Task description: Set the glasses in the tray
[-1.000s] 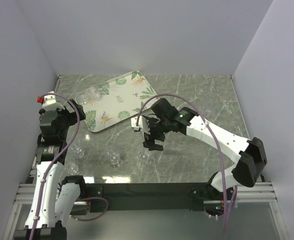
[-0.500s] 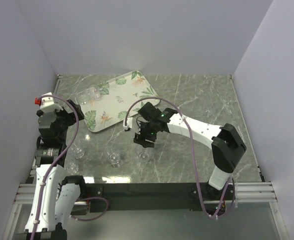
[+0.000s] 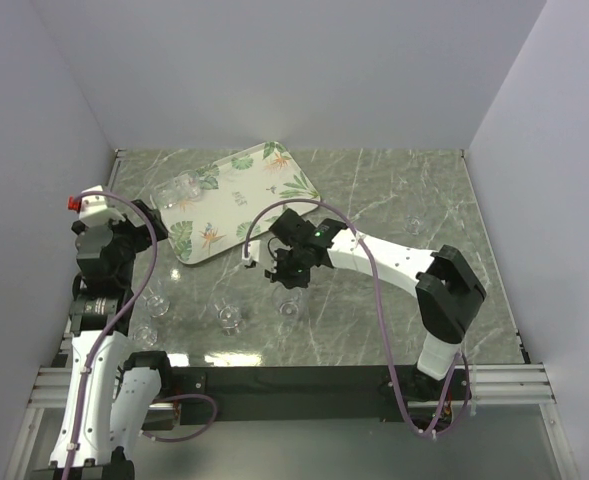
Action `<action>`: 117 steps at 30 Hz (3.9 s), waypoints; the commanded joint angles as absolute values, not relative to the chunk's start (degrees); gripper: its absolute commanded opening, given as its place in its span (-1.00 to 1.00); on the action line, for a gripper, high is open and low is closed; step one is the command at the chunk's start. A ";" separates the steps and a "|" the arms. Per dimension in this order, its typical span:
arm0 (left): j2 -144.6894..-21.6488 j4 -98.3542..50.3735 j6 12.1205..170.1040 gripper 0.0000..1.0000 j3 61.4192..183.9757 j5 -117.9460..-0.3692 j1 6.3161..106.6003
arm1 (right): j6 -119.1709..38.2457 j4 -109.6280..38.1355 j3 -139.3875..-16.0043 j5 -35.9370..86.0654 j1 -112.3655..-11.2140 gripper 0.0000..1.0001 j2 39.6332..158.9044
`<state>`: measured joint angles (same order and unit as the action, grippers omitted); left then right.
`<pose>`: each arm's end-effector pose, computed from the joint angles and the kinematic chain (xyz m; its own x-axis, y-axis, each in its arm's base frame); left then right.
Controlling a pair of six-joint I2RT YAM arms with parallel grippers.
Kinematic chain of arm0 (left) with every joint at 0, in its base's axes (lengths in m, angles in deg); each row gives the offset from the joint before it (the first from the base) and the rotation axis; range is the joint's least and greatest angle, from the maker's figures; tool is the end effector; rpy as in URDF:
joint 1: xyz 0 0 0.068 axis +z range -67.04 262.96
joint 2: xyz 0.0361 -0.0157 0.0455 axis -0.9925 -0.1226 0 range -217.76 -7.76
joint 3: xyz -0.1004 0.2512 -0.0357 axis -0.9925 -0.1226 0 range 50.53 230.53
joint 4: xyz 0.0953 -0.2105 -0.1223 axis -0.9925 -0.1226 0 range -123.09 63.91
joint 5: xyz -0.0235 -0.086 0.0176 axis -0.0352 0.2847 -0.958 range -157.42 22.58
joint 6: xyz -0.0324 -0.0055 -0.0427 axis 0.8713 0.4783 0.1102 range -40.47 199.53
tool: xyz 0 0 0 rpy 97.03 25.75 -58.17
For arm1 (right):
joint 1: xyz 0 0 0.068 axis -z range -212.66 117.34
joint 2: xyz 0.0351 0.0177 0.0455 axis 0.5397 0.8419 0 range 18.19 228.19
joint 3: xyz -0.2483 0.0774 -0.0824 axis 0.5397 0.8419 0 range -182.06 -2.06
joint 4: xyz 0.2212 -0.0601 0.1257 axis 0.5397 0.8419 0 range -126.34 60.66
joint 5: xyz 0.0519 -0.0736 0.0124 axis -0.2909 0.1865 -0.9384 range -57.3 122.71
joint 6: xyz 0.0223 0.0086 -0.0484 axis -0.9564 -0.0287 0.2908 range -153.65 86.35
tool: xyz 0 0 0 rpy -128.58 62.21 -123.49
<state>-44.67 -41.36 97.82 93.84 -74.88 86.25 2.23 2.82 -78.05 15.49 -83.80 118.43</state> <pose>0.1530 0.0134 0.3422 -0.0880 -0.3167 -0.9444 -0.2239 0.9301 -0.2910 0.2198 0.2893 0.2307 0.0299 -0.8550 -0.5177 -0.9988 -0.0060 -0.0478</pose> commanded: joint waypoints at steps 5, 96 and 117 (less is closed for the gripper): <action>-43.27 -39.10 97.99 0.99 93.51 -76.38 86.12 | 2.57 8.66 -87.92 13.37 -81.80 -1.00 117.51; -50.04 -38.75 96.67 0.99 93.68 -78.06 87.09 | -59.14 -7.42 -136.19 31.49 -55.08 0.71 154.17; -55.67 -47.26 107.56 0.99 102.29 -56.96 87.09 | -19.42 -9.01 -94.63 0.82 -54.11 0.87 112.79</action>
<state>-56.97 -44.75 103.41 98.03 -62.01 86.90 -30.80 -9.95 -100.89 9.55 -54.68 119.64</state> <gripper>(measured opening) 0.994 0.935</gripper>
